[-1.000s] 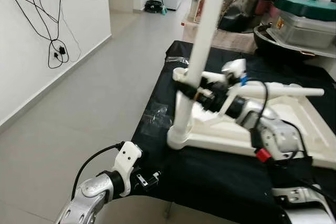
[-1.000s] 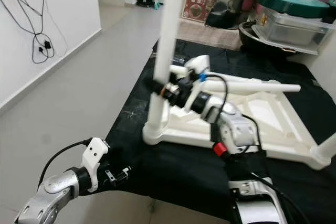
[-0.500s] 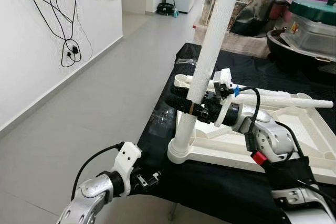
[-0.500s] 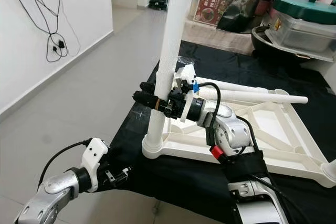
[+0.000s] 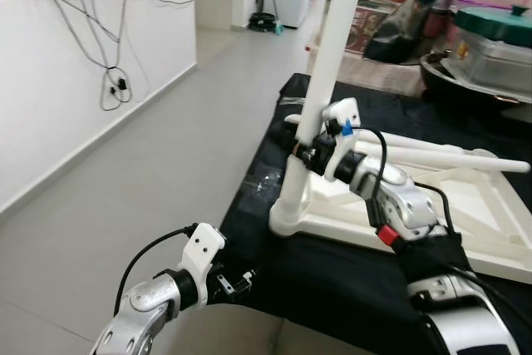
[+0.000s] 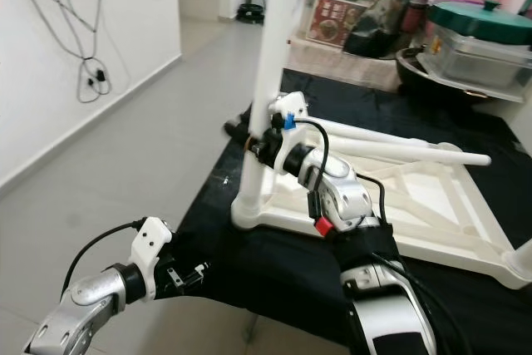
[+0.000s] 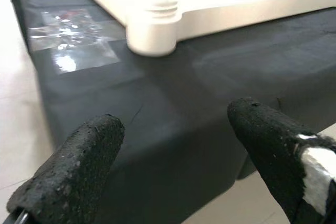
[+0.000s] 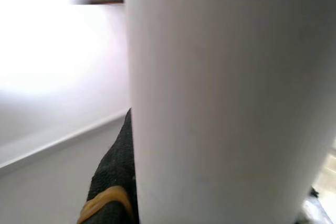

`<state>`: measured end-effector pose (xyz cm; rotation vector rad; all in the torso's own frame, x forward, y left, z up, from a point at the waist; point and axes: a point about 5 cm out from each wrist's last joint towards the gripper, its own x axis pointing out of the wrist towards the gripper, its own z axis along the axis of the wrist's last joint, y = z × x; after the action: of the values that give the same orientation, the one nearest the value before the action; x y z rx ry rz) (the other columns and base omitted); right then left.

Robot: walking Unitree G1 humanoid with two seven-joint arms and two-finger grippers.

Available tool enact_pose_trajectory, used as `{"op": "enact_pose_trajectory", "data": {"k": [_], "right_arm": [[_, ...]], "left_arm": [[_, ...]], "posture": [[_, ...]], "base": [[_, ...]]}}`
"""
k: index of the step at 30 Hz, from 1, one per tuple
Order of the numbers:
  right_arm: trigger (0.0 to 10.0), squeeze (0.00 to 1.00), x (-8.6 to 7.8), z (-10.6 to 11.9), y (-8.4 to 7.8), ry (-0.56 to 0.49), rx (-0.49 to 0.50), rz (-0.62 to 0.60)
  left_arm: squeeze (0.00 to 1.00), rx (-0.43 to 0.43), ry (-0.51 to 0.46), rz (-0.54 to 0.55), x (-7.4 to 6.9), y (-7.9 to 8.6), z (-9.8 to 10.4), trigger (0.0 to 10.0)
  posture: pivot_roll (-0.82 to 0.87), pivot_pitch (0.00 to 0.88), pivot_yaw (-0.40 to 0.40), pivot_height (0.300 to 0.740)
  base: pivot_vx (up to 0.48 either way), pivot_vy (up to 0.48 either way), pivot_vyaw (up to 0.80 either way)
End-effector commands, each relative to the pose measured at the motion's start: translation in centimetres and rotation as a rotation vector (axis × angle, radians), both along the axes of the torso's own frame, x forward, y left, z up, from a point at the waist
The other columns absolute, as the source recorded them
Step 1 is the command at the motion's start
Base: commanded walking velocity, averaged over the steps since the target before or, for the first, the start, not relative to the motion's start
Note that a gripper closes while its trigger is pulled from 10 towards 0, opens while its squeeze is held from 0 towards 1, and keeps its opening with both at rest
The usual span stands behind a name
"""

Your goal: Building children table

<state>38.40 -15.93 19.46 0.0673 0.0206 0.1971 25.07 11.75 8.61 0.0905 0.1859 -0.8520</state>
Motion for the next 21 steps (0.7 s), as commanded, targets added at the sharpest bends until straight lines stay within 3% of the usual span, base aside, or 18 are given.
{"op": "enact_pose_trajectory", "data": {"k": [1, 2, 4, 6, 15, 16, 17, 20, 21], "right_arm": [[0.0, 0.00, -2.0, -5.9, -7.1, 0.248, -0.090, -0.539], [0.0, 0.00, -2.7, -6.6, -8.2, 0.272, -0.081, -0.666], [0.0, 0.00, -2.7, -6.6, -8.2, 0.272, -0.081, -0.666], [0.0, 0.00, -3.4, -6.3, -8.5, 0.233, -0.096, -0.783], [0.0, 0.00, -2.8, -4.3, -6.6, 0.133, -0.113, -0.842], [10.0, 0.00, -2.4, -4.3, -6.0, 0.139, -0.081, -0.805], [10.0, 0.00, -2.0, -4.1, -5.5, 0.136, -0.066, -0.753], [10.0, 0.00, -1.9, -3.8, -5.3, 0.110, -0.030, -0.744], [10.0, 1.00, -1.7, -3.4, -5.2, 0.082, -0.015, -0.722]], "left_arm": [[0.00, 0.009, 0.002, 0.001, 0.0, 0.1, -0.1, 10.0], [0.00, 0.010, 0.001, 0.003, 0.0, 0.1, -0.1, 10.0], [0.00, 0.010, 0.001, 0.003, 0.0, 0.1, -0.1, 10.0], [0.00, 0.008, 0.002, 0.004, 0.0, 0.2, 0.0, 10.0], [0.00, 0.004, 0.002, -0.001, 0.1, -0.1, -0.1, 10.0], [0.00, 0.002, 0.000, -0.002, 0.2, -0.2, 0.0, 10.0], [0.00, 0.002, -0.001, -0.001, 0.2, -0.2, 0.0, 10.0], [0.00, 0.002, -0.001, 0.001, 0.2, -0.1, 0.0, 10.0], [0.00, 0.003, 0.000, 0.002, 0.1, 0.0, 0.0, 10.0]], "posture": [[0.05, 0.000, -0.128, 0.740], [0.05, 0.000, -0.128, 0.740], [0.05, 0.000, -0.128, 0.740], [0.05, 0.000, -0.126, 0.740], [0.04, 0.000, -0.126, 0.740], [0.04, 0.000, -0.127, 0.740], [0.05, 0.000, -0.128, 0.740], [0.05, 0.000, -0.128, 0.740], [0.05, 0.000, -0.129, 0.740]], "base": [[0.000, 0.000, 0.00], [0.000, 0.000, 0.00], [0.000, 0.000, 0.00], [0.000, 0.000, 0.00], [0.000, 0.000, 0.00], [0.000, 0.000, 0.00], [0.000, 0.000, 0.00], [0.000, 0.000, 0.00], [0.000, 0.000, 0.00]]}}
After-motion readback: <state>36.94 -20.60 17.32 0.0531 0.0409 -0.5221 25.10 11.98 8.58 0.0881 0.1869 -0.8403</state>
